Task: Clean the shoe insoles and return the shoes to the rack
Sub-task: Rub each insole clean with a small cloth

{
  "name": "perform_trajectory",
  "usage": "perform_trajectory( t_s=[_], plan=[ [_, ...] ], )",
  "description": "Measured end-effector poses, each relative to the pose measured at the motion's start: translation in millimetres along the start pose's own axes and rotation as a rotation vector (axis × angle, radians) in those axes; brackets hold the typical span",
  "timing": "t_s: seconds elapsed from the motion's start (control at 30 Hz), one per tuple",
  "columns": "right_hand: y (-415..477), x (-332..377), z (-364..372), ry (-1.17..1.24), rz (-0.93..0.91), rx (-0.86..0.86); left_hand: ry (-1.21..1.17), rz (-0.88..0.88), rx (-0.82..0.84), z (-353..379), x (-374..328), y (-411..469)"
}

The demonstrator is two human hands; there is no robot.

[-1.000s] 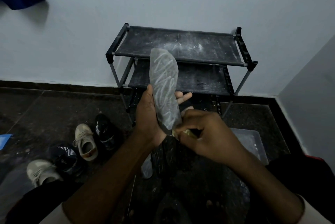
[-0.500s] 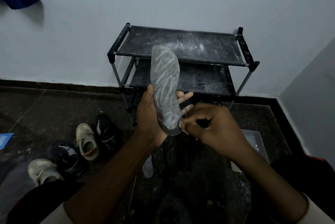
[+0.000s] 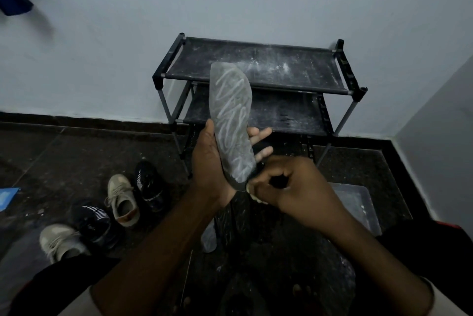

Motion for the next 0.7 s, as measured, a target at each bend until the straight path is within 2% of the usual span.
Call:
perform_trajectory(
  t_s=[0.07,0.13,0.23,0.3,0.4,0.47,0.6,0.7],
  plan=[
    [2.6,-2.3,-9.0,0.037,-0.015,-0.102,0.024,-0.003,0.008,-1.3,1.6,0.1],
    [3.6,-1.3,-14.8,-0.024,-0.065,-0.204,0.053,0.0,0.013,-2.4,2.7,-0.1],
    [0.4,2.1,-1.6,-0.174,-0.137,-0.135,0.07,0.018,0.017,-1.9,0.3,0.2],
    [-0.3,1.9,-0.1,-0.189,-0.135,-0.086,0.075,0.02,0.021,-1.5,-0.7,0.4],
    [2.6,0.8,-16.7,-0.142,-0.147,-0.228,0.112,0.019,0.02,-3.2,1.6,0.2],
    [3.4,2.5,-16.1,-0.156,-0.155,-0.252,0.13,0.025,0.027,-3.5,2.4,-0.1],
    [-0.1,3.0,3.7,-0.225,-0.146,-0.075,0.115,0.036,0.019,-2.3,1.7,0.5],
    [2.9,-1.0,-14.9,-0.085,-0.116,-0.213,0.13,0.034,0.03,-3.8,2.4,0.6]
  ],
)
Point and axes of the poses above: each hand's wrist, its own y-axis towards the middle knuckle, its own z-axis out of the palm, x = y × z, the point moved 6 cm from there along y, towards the middle knuckle
